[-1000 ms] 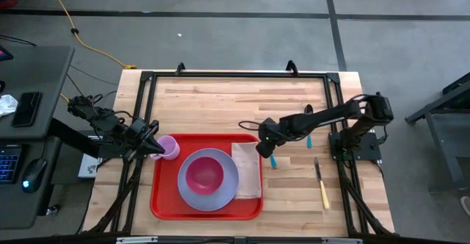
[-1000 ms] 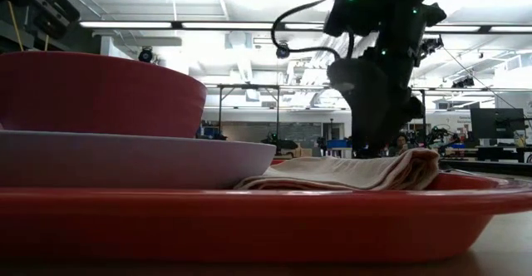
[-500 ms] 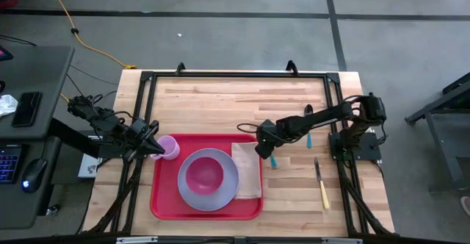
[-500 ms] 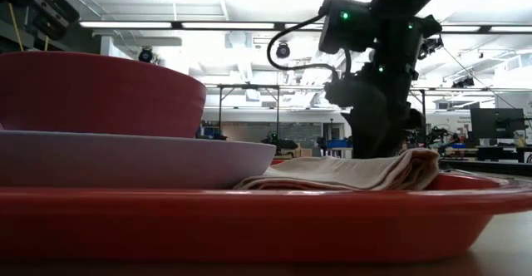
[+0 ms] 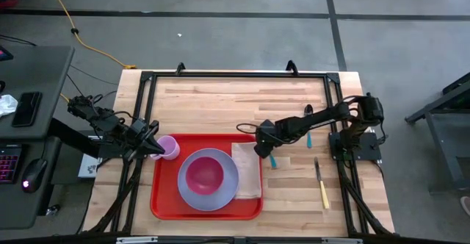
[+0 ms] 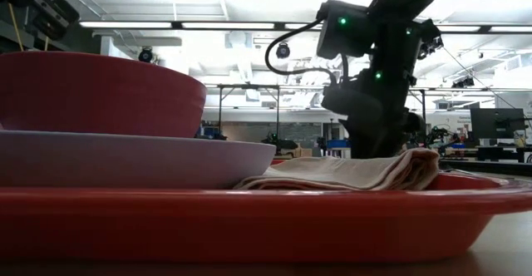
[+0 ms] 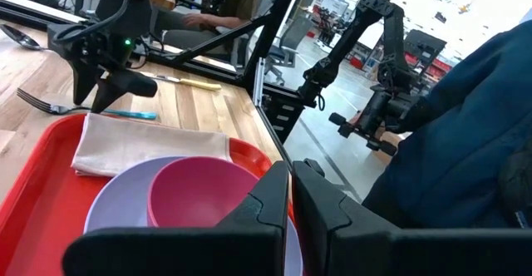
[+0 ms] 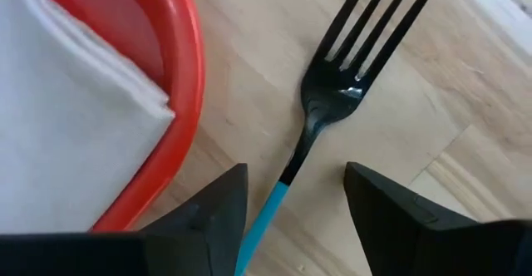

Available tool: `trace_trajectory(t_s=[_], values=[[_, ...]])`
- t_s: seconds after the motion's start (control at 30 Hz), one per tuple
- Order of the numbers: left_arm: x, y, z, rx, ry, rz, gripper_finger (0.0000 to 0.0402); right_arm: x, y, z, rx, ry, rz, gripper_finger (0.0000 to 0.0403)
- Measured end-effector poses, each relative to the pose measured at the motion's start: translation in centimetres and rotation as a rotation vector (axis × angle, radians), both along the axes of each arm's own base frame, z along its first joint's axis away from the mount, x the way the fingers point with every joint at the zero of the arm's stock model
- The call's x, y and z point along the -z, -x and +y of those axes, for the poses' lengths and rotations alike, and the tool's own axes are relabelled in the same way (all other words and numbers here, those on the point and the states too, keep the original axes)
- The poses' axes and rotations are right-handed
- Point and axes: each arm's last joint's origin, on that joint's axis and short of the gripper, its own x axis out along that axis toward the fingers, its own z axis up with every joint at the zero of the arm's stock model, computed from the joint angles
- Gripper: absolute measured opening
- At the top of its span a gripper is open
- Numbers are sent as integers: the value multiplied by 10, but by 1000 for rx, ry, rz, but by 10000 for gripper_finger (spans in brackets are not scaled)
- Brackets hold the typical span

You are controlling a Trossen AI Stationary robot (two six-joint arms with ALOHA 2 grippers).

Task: Set up tray
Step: Put the blue fork on top of the brown table napkin on the red tray

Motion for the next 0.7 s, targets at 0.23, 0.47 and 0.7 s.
trace_trajectory(t_s=[0.23, 0.47, 0.7], values=[[0, 0, 0, -1, 0, 0, 49, 2, 0, -1, 10, 27, 8, 159], [0, 0, 0, 3, 0, 2, 49, 11, 4, -2, 28, 30, 28, 147], [0, 0, 0, 5, 0, 3, 49, 12, 5, -2, 35, 35, 37, 144]])
